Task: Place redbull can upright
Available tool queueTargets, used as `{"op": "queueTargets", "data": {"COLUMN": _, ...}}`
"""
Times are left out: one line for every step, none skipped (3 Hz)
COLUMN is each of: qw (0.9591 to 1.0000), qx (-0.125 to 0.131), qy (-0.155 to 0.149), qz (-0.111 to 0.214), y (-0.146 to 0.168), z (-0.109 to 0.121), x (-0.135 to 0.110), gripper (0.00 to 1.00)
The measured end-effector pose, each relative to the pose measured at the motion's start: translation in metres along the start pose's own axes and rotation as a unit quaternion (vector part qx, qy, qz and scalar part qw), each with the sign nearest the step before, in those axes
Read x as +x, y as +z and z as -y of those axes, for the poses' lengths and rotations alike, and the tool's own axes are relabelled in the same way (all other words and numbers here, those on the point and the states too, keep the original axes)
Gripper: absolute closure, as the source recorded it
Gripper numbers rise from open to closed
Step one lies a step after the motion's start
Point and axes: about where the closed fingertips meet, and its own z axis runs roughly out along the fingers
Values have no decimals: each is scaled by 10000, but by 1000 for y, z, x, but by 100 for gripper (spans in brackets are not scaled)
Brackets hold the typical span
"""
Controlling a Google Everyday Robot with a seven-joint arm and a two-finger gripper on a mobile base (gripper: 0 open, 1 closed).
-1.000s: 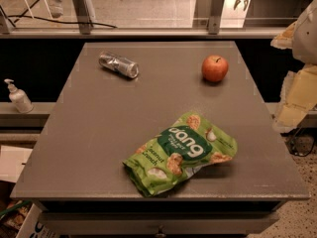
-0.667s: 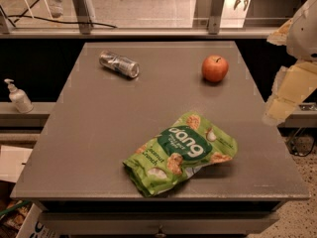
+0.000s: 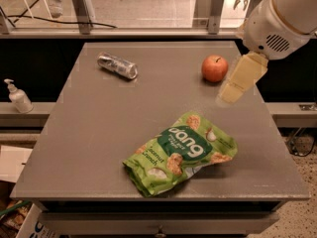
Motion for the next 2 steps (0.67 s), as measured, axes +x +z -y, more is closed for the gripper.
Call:
{"op": "queueTargets", "data": {"qw": 9999, "qx": 42, "qy": 112, "qz": 78, "y": 28, "z": 7, "x": -29, "gripper": 0}}
{"op": "queueTargets", "data": {"qw": 9994, "qx": 11, "qy": 294, "qz": 182, "y": 82, "z": 28, "x": -77, "gripper": 0}}
